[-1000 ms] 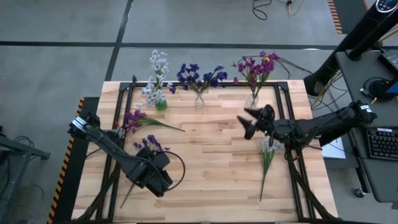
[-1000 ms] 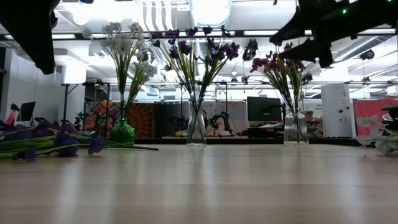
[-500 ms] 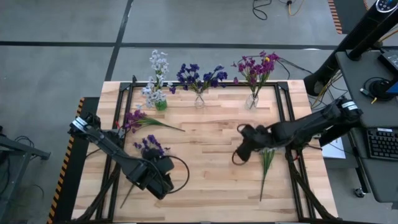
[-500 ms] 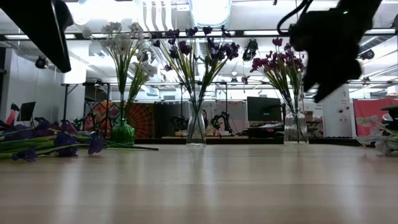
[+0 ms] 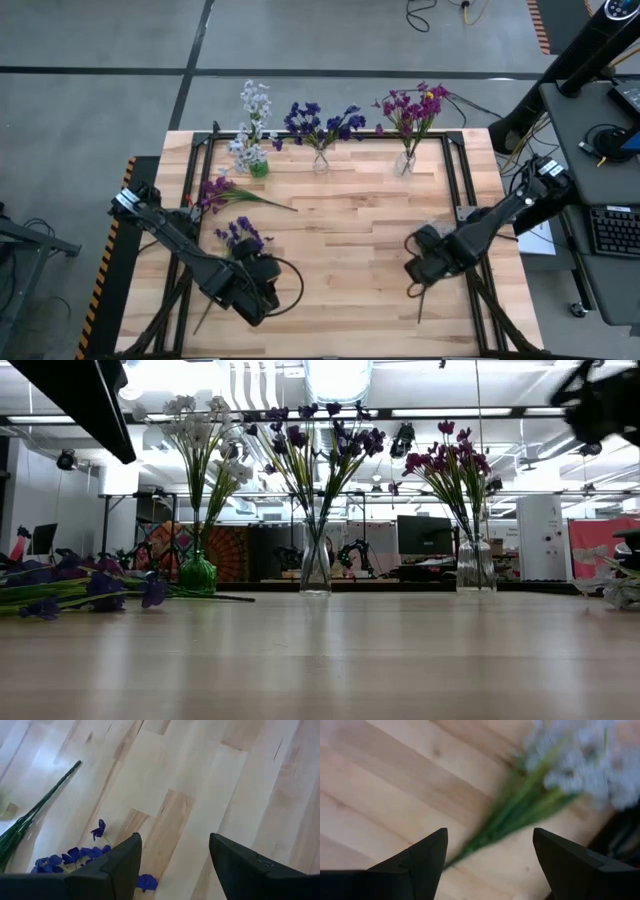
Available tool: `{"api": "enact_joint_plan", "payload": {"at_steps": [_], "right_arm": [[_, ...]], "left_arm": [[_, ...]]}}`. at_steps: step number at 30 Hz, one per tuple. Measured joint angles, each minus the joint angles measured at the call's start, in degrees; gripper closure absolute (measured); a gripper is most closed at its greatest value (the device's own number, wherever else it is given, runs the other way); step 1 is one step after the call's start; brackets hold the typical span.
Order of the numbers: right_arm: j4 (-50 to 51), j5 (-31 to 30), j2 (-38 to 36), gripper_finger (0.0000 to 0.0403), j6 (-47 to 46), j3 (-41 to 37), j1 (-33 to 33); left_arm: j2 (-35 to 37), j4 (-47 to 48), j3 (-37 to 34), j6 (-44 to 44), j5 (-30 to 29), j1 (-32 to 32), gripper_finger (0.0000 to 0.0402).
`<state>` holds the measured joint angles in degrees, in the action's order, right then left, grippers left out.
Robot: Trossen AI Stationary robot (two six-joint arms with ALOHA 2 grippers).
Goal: Sort flowers into vase by color
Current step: Put the white flowers into the green vase
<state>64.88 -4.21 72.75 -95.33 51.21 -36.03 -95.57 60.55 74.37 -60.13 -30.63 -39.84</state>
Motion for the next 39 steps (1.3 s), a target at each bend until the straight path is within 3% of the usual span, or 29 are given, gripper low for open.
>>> {"api": "enact_joint_plan", "payload": {"at_steps": [9, 16, 23, 32, 39], "right_arm": [[-3.9, 1.7, 0.0, 0.0119, -12.7, -9.8, -5.1], [-17.2, 1.0, 0.1, 0.0138, -12.9, -16.0, -5.1], [-22.4, -0.9, 0.0, 0.0161, -12.0, -19.7, -5.1], [-23.0, -2.9, -0.2, 0.0215, -9.4, -19.6, -5.0], [-23.5, -5.4, -2.1, 0.0274, -7.1, -19.8, -4.8]], "left_arm": [[0.0, 0.0, 0.0, -0.2, -4.6, -1.2, 0.0187], [0.0, 0.1, -0.2, -0.2, -5.0, -1.1, 0.0187], [0.0, -0.1, -0.2, -0.4, -7.5, -1.1, 0.0187], [0.0, -1.2, -0.3, -0.6, -8.3, -1.0, 0.0187], [0.0, -3.9, -1.2, 2.7, -15.0, -1.0, 0.0187]]}}
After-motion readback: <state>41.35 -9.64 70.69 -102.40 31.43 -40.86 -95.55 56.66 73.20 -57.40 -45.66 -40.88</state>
